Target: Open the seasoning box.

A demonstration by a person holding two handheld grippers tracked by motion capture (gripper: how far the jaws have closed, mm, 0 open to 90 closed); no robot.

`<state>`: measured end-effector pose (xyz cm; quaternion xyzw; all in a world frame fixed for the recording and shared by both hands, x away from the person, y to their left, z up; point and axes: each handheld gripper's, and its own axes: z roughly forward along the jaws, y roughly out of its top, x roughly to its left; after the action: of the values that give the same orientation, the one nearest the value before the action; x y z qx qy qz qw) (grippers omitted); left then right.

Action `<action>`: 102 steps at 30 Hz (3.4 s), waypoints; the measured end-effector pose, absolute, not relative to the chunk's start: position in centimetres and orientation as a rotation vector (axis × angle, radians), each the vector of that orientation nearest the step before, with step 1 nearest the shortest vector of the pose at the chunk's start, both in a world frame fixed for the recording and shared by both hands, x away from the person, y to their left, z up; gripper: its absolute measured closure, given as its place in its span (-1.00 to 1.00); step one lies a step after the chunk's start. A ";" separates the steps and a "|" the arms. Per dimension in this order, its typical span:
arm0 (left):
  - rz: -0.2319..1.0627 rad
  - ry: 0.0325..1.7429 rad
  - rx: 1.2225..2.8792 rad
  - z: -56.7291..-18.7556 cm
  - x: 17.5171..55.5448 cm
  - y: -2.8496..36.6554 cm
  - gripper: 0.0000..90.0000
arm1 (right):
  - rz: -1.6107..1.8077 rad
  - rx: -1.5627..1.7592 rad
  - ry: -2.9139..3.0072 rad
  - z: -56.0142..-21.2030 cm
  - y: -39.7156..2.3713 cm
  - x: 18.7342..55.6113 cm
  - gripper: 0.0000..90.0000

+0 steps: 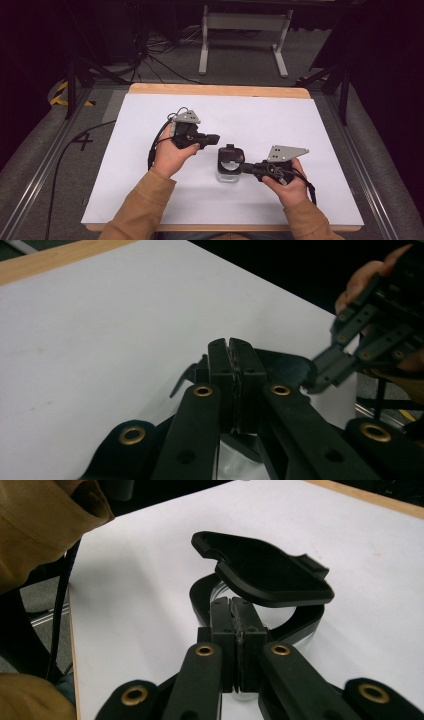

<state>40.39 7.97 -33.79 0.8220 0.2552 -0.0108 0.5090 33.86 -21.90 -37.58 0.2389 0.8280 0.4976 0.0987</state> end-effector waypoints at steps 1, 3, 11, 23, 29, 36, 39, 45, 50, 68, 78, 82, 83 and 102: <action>-0.034 0.614 1.989 -33.7 40.2 8.2 0.98 | 1.480 0.704 2.444 -37.4 -21.9 34.0 1.00; -0.047 0.612 2.001 -33.6 39.7 8.5 0.98 | 1.489 0.698 2.435 -37.1 -21.9 34.2 1.00; -0.127 0.550 2.125 -33.6 37.9 8.7 0.98 | 1.508 0.667 2.417 -36.2 -21.7 34.8 1.00; -0.159 0.487 2.220 -35.8 38.0 6.9 0.93 | 1.512 0.647 2.401 -35.8 -21.7 35.4 1.00; -0.159 0.475 2.134 -37.0 38.3 5.7 0.98 | 1.504 0.659 2.391 -35.9 -21.8 35.6 1.00; -0.154 0.510 2.125 -37.9 38.4 5.0 0.99 | 1.495 0.683 2.352 -35.8 -21.9 36.1 1.00; -0.153 0.508 2.134 -38.1 38.3 4.6 0.99 | 1.493 0.685 2.339 -35.8 -21.9 36.2 1.00; -0.165 0.526 2.108 -38.4 38.3 4.6 0.99 | 1.497 0.691 2.321 -35.8 -21.9 36.5 1.00; -0.154 0.528 2.107 -38.4 38.3 4.5 1.00 | 1.518 0.707 2.291 -35.8 -22.0 37.0 1.00; -0.156 0.534 2.103 -38.5 38.3 4.6 1.00 | 1.503 0.759 2.191 -36.9 -21.8 38.8 1.00; -0.159 0.543 2.094 -38.5 38.2 4.5 0.99 | 1.445 0.831 2.118 -37.3 -22.6 39.3 1.00; -0.105 0.542 2.120 -38.1 38.1 4.6 0.89 | 1.521 0.851 2.127 -37.2 -23.1 39.2 1.00; -0.105 0.541 2.105 -37.9 38.0 4.6 0.88 | 1.515 0.843 2.120 -37.1 -23.2 39.2 1.00; 0.037 0.667 2.040 -35.3 39.1 10.5 0.65 | 1.454 0.856 2.133 -35.9 -25.6 38.1 0.86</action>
<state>39.12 10.49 -35.32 0.8350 0.2731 0.0151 0.4774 38.07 -25.57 -35.88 0.3078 0.7668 0.5229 0.2094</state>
